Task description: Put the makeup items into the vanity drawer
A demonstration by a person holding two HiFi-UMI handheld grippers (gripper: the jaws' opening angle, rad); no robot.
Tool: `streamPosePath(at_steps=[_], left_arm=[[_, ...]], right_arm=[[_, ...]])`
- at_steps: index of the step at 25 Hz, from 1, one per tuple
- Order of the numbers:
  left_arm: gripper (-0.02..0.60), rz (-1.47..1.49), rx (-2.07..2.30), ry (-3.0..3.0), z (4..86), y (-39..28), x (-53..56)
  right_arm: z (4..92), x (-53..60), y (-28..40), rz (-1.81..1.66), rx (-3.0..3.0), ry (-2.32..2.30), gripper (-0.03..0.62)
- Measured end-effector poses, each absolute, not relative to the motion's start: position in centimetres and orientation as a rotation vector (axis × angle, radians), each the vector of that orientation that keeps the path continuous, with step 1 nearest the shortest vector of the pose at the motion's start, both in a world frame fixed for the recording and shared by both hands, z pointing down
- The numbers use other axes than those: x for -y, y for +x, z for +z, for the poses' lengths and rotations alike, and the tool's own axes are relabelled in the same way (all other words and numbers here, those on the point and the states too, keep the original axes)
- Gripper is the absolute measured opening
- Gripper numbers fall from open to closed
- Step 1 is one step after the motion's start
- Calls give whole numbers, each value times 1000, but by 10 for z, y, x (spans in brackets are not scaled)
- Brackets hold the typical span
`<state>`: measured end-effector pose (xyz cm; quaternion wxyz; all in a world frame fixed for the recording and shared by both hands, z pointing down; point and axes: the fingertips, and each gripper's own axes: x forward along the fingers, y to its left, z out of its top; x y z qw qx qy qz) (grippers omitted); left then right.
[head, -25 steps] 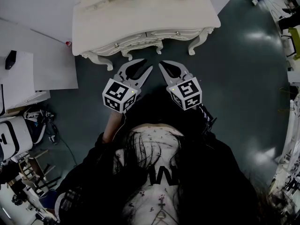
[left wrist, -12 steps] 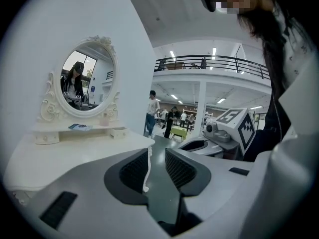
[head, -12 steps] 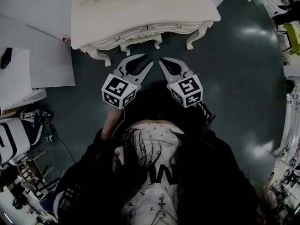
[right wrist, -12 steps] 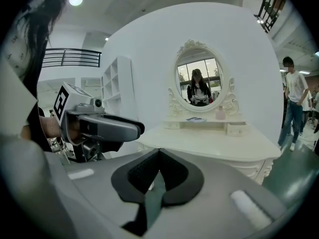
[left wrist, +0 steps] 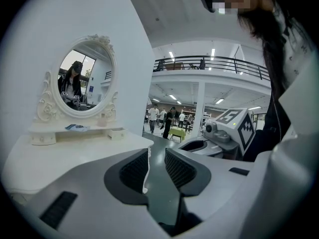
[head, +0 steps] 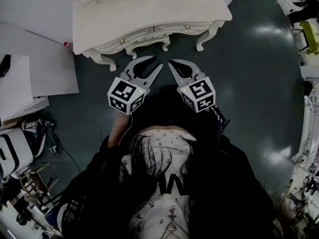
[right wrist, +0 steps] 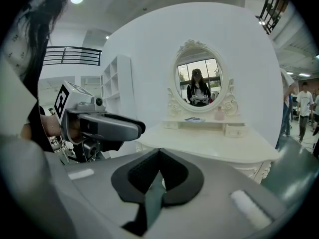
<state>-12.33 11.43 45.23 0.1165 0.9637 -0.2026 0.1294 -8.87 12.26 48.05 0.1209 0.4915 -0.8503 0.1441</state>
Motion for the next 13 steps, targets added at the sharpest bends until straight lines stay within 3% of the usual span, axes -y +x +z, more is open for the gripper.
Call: streamPosePath(at_steps=[13], left_arm=[[109,380,573,2833,451,-109,-106]], right_arm=[[479,-113,-73,414,2473,1448,9]])
